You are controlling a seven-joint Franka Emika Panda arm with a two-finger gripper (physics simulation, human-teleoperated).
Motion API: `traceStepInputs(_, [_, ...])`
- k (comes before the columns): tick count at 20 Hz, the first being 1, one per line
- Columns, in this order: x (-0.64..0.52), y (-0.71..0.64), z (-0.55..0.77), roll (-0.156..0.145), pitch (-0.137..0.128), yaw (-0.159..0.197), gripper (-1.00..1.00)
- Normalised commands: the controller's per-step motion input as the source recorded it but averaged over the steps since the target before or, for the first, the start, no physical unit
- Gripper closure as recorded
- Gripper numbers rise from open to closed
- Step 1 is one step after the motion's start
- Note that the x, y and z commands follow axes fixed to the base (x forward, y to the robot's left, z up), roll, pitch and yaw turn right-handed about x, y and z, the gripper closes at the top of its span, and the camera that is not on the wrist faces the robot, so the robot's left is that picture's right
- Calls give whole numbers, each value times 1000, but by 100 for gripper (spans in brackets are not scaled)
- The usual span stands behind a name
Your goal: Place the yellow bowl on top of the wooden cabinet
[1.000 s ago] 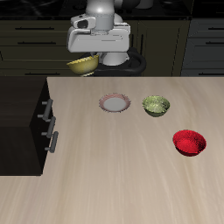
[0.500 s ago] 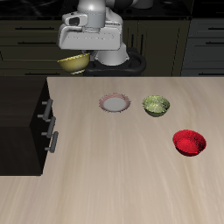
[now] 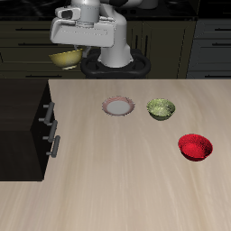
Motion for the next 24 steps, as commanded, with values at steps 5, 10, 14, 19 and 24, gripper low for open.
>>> traceStepInputs(5, [-41, -225, 41, -23, -8, 26, 100])
traceStepInputs(10, [-37, -283, 31, -31, -2, -22, 100])
traceStepInputs(14, [-44, -175, 7, -18, 0, -20, 100])
traceStepInputs(19, [-42, -161, -21, -25, -12, -18, 100])
traceStepInputs(24, [-6, -153, -30, -27, 2, -8, 100])
